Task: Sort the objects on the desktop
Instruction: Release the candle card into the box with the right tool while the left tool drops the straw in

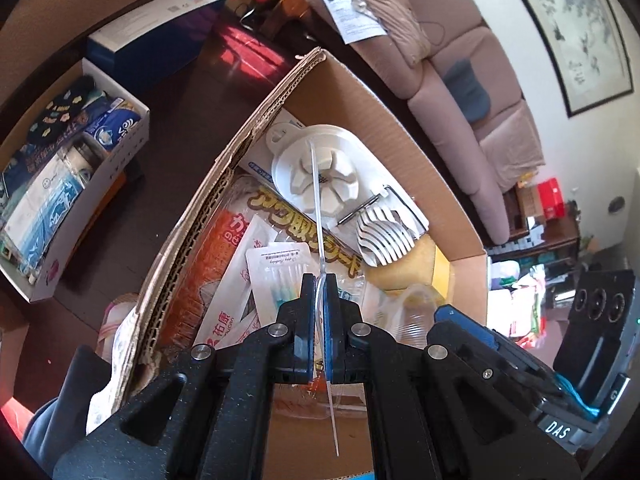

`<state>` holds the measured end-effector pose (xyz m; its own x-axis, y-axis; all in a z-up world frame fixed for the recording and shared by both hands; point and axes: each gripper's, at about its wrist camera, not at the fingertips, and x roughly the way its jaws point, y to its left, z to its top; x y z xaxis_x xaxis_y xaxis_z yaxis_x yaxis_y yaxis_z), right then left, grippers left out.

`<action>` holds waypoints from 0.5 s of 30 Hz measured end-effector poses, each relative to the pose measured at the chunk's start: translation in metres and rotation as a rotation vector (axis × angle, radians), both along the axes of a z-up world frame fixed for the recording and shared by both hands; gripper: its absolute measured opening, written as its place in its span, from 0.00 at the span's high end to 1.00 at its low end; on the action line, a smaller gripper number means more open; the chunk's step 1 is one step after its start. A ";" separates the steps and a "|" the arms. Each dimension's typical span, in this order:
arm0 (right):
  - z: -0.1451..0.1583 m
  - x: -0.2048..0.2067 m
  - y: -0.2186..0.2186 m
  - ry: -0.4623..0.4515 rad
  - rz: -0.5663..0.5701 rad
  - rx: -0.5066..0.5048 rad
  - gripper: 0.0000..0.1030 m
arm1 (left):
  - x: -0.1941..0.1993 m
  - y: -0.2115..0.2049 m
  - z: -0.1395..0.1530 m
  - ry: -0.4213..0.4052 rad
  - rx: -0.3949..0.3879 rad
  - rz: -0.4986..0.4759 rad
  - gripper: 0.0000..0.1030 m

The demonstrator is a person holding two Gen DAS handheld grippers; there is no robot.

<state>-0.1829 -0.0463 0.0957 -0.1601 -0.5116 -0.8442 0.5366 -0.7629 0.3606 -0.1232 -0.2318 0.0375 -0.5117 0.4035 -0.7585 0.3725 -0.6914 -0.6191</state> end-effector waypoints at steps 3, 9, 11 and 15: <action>-0.003 0.002 0.005 0.005 0.011 0.000 0.40 | -0.002 0.005 -0.005 -0.028 0.013 0.026 0.97; -0.007 0.003 0.011 0.026 0.030 0.009 0.40 | -0.009 0.014 -0.012 -0.093 0.018 0.071 0.97; -0.009 0.003 0.012 0.034 0.035 0.019 0.40 | -0.011 0.017 -0.013 -0.108 0.009 0.087 0.97; -0.013 0.004 0.014 0.031 0.049 0.012 0.40 | -0.018 0.022 -0.017 -0.124 0.048 0.099 0.96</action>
